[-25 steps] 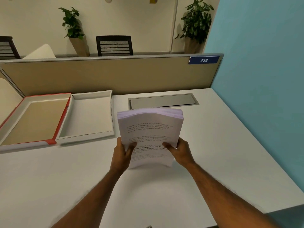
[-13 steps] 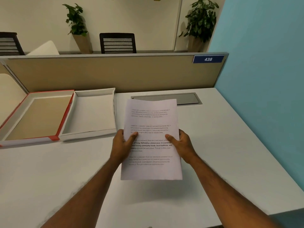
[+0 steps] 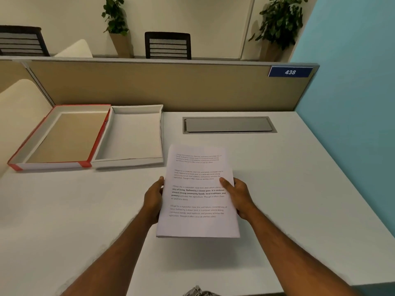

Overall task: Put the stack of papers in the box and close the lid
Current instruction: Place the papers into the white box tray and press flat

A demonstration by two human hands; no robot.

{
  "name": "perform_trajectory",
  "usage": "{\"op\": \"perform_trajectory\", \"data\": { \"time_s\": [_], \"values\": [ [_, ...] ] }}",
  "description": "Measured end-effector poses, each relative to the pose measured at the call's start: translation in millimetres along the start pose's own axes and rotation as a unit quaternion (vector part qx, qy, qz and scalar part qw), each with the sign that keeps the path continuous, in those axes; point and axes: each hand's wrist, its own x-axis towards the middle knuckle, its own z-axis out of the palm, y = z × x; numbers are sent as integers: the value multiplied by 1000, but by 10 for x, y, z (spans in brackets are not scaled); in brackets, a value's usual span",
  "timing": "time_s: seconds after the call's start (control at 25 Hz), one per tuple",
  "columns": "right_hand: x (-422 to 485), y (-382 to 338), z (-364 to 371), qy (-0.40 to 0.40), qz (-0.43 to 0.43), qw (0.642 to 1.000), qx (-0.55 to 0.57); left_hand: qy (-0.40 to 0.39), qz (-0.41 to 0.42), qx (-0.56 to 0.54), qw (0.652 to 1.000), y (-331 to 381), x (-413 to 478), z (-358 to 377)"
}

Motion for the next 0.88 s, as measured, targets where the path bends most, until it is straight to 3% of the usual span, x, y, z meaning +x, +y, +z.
{"op": "perform_trajectory", "data": {
  "time_s": [0.44, 0.88],
  "values": [
    [327, -129, 706, -34, 20, 999, -28, 43, 115, 88, 989, 184, 231, -604],
    [1269, -602, 2085, -4, 51, 998, -22, 60, 130, 53, 988, 1235, 1096, -1501]
  ]
}}
